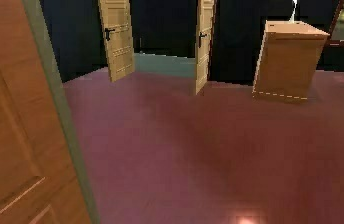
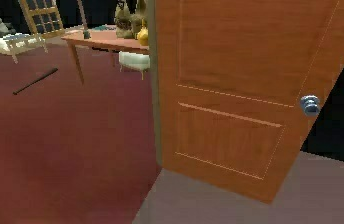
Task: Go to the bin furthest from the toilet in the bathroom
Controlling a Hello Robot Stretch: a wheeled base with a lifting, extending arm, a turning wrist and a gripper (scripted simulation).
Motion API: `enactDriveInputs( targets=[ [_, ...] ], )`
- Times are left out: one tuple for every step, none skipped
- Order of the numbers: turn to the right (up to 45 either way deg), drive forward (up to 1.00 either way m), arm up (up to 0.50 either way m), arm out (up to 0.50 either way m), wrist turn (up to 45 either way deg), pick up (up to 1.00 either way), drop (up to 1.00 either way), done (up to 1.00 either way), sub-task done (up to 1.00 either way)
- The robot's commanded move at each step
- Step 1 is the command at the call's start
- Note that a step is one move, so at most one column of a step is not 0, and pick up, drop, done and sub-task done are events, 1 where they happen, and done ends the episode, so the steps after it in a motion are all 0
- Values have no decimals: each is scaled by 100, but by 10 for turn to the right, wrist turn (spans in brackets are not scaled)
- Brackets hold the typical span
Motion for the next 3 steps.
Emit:
enactDriveInputs(
  targets=[
    [0, 80, 0, 0, 0, 0, 0, 0, 0],
    [0, 45, 0, 0, 0, 0, 0, 0, 0],
    [-60, 0, 0, 0, 0, 0, 0, 0, 0]
  ],
)
